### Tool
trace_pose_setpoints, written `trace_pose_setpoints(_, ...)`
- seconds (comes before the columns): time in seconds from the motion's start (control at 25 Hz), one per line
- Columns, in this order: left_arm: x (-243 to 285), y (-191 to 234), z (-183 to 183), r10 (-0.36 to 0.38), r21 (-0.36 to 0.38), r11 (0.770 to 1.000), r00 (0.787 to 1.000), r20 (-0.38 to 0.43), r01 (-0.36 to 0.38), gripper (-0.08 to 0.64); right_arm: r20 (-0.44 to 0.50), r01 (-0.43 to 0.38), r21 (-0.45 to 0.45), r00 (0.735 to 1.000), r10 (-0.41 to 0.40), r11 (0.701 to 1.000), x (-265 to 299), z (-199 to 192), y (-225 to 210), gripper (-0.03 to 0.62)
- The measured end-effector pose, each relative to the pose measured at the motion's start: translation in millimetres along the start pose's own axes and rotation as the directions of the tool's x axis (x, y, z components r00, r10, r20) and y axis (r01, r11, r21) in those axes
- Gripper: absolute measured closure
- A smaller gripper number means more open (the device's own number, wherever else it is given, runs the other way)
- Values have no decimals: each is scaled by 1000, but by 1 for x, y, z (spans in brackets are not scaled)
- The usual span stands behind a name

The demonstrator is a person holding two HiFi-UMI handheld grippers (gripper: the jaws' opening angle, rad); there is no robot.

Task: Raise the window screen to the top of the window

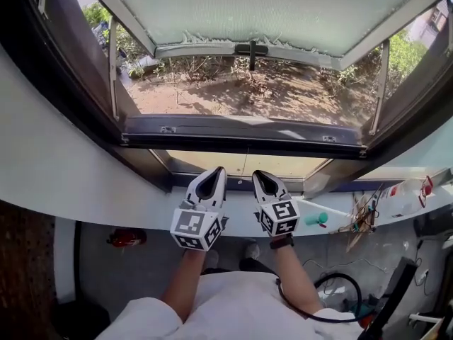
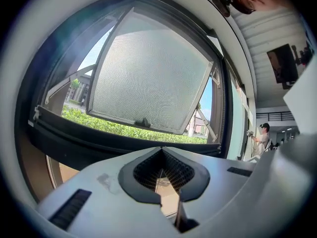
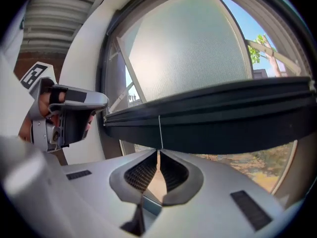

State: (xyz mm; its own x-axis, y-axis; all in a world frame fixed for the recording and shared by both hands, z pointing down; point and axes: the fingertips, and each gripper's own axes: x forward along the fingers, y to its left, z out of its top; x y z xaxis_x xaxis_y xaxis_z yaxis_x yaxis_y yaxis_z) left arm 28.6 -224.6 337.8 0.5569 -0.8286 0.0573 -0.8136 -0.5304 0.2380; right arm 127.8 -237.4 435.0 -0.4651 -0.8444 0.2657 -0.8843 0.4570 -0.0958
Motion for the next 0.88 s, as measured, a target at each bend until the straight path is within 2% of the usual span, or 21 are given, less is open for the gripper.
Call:
trace_pose_setpoints(0.08, 1, 3, 0, -6, -4, 1000, 1000, 2, 6, 560, -2, -9, 48, 1000, 9, 999, 6, -15, -2, 592)
trace_pose_setpoints(0.16, 3, 5, -3, -11, -15, 1000, 1000, -2, 11, 560, -5, -8, 78, 1000, 8, 997, 14, -25, -4, 542)
trace_pose_setpoints(0.32, 1, 10, -13, -13, -32, 999, 1000, -22, 12, 560, -17, 15, 66, 1000, -13, 998, 28, -34, -7, 465)
trace_pose_setpoints(0.48, -3, 17, -23, -6, -37, 999, 999, -44, 5, 560, -49, 30, 30, 998, -29, 999, 44, -49, -8, 311)
trace_pose_setpoints(0.88, -3, 27, -55, 0, 21, 1000, 995, -102, 2, 560, -197, -22, 43, 980, 30, 999, 74, -118, 3, 302)
